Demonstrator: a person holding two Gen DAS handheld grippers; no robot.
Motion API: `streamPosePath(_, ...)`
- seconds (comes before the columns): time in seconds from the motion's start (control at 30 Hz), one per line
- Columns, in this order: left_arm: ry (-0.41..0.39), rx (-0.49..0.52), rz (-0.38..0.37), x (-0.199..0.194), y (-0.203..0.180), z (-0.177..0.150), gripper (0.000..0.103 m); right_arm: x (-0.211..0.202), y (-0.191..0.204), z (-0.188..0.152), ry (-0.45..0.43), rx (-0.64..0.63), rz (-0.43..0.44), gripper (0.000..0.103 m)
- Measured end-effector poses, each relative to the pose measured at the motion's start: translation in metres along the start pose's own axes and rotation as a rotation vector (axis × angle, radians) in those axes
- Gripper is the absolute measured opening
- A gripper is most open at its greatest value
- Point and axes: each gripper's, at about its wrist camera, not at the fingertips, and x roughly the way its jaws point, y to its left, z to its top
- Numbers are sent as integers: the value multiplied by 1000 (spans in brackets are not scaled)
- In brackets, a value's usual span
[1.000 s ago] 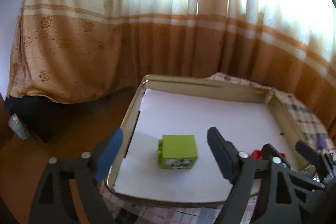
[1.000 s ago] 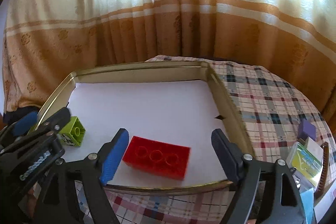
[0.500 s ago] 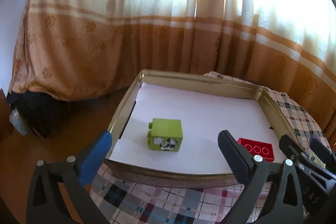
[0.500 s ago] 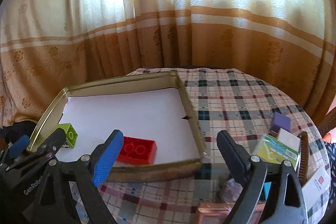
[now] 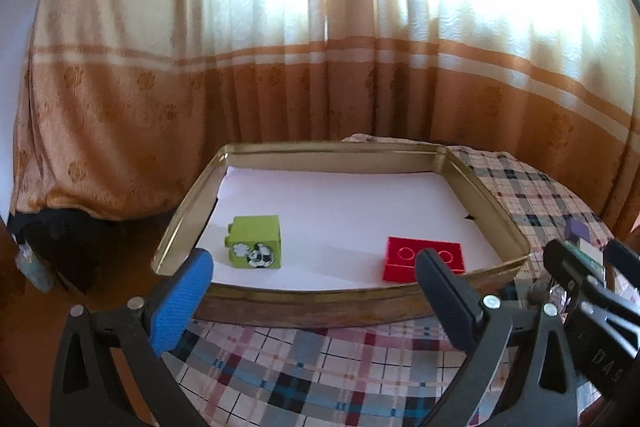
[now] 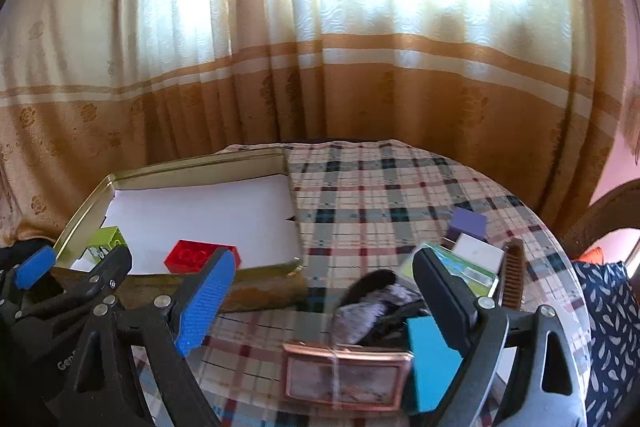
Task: Organize rigid objects
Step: 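Open both grippers and withdraw them from the tin toward the remaining objects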
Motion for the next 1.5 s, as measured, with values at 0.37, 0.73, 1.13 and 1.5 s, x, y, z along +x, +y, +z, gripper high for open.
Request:
streamPosePath(0.37,34,22,-40,-4,-16,-6,102,-12,-16,-4,-55,47,-32,92)
streamPosePath(0.73,-16,100,-16,-14,-33,-7,102,-16,-20,-6,-71,71,-31,98)
streamPosePath(1.13,-12,109,-13,-13,-34,-7,102,-15,-29,-6,-68,110,-34,98)
streamPosePath(1.5,-14,119,-19,-16,-38,-9,102,-16,-28,-7,-62,104,-44,98)
